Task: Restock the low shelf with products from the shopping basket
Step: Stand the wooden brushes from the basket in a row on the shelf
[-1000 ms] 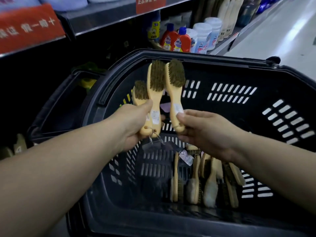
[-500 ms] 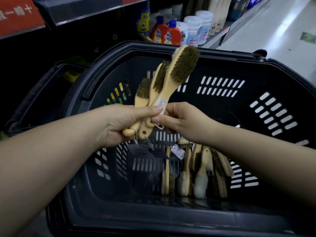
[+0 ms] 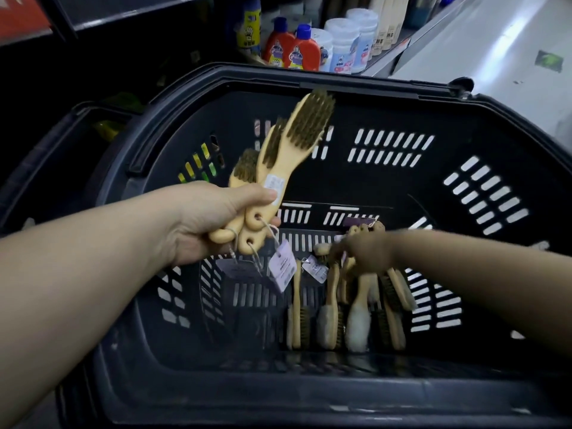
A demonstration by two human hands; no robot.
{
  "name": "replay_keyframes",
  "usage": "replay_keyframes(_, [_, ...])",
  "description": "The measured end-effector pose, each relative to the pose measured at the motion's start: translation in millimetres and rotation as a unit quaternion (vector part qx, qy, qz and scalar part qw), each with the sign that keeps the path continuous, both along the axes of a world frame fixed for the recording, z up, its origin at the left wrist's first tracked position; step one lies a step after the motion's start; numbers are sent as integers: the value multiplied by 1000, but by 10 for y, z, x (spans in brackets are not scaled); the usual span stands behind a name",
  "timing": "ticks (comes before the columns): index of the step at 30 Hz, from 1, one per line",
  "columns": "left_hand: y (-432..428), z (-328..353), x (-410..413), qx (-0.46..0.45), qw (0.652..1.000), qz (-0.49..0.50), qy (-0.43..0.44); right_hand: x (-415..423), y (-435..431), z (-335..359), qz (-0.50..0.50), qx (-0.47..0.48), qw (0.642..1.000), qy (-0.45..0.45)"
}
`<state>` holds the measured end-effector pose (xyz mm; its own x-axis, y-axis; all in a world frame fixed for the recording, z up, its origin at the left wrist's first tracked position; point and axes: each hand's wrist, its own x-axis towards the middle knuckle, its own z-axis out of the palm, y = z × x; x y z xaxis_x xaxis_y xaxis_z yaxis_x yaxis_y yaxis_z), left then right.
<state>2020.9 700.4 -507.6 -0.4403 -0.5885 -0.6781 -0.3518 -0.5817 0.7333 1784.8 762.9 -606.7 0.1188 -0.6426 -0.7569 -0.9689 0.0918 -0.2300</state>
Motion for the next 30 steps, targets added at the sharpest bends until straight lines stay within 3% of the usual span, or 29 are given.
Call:
replay_keyframes(2, [6,-4,0,-2,1000,-1,-5,-85,164,-337,137,62,979,136])
replay_keyframes(5, [6,-23,-1,7,1000,5,7,-107,378,-643,308,32,922,233])
replay_keyframes(9, [52,-24,-21,18,1000,5,22,-72,386,-614,338,23,906,253])
replay_keyframes(12, [31,-33,-25,11,999,2,31,-92,243,-251,168,-45,972,155])
replay_keyframes(15, [-24,-19,-37,16,998,15,52,-105,81,310,-46,-145,988,18])
replay_keyframes(17, [-42,24,-31,27,996,23,81,-7,22,714,-213,-202,950,-106])
replay_keyframes(20, [-27,157,29,24,990,32,134,280,36,1198,-393,-181,856,-284])
replay_keyframes(26, [207,494,452,-2,957,126,260,1169,176,1731,-536,-90,671,-505])
replay_keyframes(30, [423,610,997,-40,940,197,275,1791,211,1869,-537,-53,623,-566])
